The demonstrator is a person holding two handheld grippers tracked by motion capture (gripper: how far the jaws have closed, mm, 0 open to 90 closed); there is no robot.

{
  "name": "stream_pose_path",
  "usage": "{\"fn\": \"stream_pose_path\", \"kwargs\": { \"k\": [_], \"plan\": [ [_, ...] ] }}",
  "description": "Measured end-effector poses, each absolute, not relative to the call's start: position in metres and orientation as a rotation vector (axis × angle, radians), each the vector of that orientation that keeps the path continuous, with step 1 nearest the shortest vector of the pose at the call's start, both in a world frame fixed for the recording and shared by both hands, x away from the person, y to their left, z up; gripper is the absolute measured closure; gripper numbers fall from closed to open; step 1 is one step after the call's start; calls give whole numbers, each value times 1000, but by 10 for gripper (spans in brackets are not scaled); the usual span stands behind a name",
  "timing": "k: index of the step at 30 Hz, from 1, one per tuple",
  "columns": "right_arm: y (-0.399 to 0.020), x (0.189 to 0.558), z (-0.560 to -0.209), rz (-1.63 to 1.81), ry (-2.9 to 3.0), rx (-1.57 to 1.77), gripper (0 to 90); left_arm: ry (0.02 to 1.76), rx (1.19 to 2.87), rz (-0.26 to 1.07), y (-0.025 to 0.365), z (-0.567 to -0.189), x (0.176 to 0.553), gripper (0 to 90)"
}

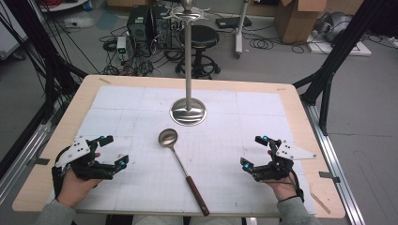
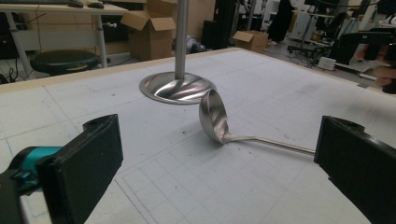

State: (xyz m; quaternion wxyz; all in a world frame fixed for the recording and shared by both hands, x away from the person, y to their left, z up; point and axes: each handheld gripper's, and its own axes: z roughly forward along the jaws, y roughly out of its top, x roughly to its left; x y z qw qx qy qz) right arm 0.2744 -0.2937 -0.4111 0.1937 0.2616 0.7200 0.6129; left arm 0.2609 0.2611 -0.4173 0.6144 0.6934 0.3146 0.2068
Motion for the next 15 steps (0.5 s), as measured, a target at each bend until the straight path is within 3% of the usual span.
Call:
{"fn": "stream_pose_path", "kwargs": {
  "k": [15],
  "plan": [
    [-291, 272, -411, 1705, 2045, 720, 5, 682, 1570, 498, 260, -413, 259, 17]
  ]
}}
